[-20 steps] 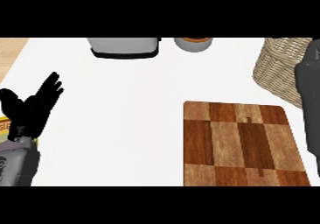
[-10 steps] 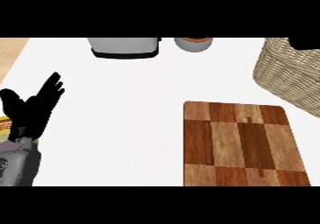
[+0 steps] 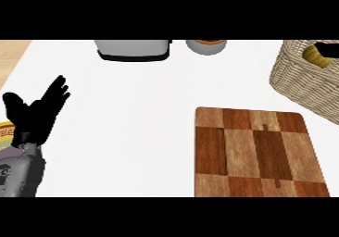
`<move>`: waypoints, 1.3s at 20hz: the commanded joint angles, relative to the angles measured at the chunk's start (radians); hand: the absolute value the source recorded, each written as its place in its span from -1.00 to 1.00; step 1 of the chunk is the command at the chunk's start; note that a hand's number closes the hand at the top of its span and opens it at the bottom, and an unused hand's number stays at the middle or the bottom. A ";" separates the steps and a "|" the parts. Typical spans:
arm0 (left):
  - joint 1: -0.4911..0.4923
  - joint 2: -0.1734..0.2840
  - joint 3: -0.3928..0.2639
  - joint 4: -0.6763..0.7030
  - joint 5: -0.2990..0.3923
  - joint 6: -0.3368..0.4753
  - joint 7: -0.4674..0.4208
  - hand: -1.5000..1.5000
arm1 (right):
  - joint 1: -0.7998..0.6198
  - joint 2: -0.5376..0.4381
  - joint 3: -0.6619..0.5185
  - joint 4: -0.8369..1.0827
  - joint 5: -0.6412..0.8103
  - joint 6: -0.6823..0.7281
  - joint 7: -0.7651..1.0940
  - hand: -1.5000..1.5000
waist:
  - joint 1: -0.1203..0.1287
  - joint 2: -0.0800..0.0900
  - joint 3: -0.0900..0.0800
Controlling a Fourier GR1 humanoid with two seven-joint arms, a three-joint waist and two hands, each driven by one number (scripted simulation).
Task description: Pick the squash from the cutting board and place it in the basket
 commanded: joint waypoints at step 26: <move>0.066 0.003 0.022 -0.009 -0.006 -0.012 -0.027 0.00 | 0.485 -0.233 -0.488 -0.269 -0.708 0.365 -0.252 -1.00 | -0.046 -0.009 0.000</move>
